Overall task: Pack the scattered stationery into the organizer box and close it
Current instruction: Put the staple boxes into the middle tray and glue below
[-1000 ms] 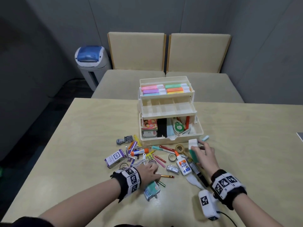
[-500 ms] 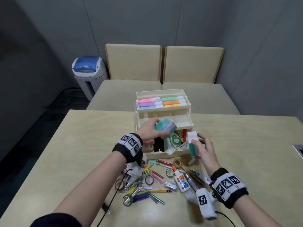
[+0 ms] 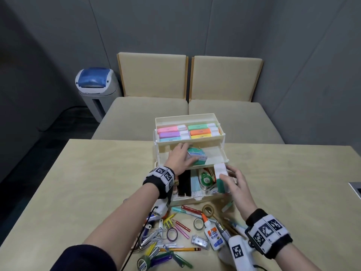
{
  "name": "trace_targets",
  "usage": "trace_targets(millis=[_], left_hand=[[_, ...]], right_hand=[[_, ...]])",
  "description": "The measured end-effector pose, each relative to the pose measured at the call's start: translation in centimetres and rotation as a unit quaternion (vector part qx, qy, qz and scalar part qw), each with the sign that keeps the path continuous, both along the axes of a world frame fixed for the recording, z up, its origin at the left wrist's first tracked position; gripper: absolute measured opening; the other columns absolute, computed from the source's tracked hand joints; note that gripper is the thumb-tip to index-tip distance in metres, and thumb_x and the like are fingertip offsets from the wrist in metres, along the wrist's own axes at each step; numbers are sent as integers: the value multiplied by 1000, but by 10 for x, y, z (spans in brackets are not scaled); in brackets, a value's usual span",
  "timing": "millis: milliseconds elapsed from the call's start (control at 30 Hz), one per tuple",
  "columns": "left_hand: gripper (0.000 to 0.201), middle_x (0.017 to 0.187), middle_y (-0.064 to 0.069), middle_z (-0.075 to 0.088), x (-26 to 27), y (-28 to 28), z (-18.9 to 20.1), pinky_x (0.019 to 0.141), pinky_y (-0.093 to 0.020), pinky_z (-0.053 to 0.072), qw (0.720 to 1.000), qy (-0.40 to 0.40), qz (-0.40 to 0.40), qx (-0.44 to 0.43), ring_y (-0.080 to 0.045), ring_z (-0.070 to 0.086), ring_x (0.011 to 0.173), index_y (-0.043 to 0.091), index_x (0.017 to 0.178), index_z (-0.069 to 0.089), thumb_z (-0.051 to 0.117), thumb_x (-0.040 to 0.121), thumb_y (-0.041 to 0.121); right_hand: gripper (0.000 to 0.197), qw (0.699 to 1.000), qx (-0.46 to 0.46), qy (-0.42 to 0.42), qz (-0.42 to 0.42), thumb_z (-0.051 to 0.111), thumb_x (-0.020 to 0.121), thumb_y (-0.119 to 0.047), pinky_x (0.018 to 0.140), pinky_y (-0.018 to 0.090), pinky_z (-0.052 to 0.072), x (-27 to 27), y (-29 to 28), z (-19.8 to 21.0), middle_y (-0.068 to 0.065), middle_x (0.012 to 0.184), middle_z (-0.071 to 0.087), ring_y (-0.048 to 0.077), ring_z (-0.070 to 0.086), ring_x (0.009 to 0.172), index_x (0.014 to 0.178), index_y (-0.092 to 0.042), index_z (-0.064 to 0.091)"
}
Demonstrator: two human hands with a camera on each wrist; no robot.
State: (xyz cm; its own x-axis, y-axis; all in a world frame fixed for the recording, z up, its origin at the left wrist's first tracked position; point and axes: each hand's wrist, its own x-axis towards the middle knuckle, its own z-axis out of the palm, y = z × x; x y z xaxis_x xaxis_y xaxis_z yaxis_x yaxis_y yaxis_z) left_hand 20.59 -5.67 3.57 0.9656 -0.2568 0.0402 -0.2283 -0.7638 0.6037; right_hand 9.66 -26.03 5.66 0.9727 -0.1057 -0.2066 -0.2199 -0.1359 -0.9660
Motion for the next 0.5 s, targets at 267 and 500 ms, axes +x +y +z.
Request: trace_targets(millis=[267, 500], left_hand=[[58, 126, -5, 41, -6, 5, -17, 99, -42, 45, 999, -19, -25, -16, -22, 48, 112, 24, 142, 30, 50, 93, 46], [60, 129, -3, 42, 2, 9, -8, 114, -52, 20, 985, -25, -76, 156, -20, 54, 111, 21, 143, 26, 42, 94, 52]], right_hand=[[39, 999, 2, -43, -14, 57, 85, -35, 71, 17, 42, 39, -1, 4, 4, 128, 49, 2, 50, 105, 123, -26, 51], [47, 998, -41, -37, 29, 52, 74, -43, 77, 22, 42, 84, -4, -4, 6, 128, 50, 15, 50, 113, 118, -26, 55]])
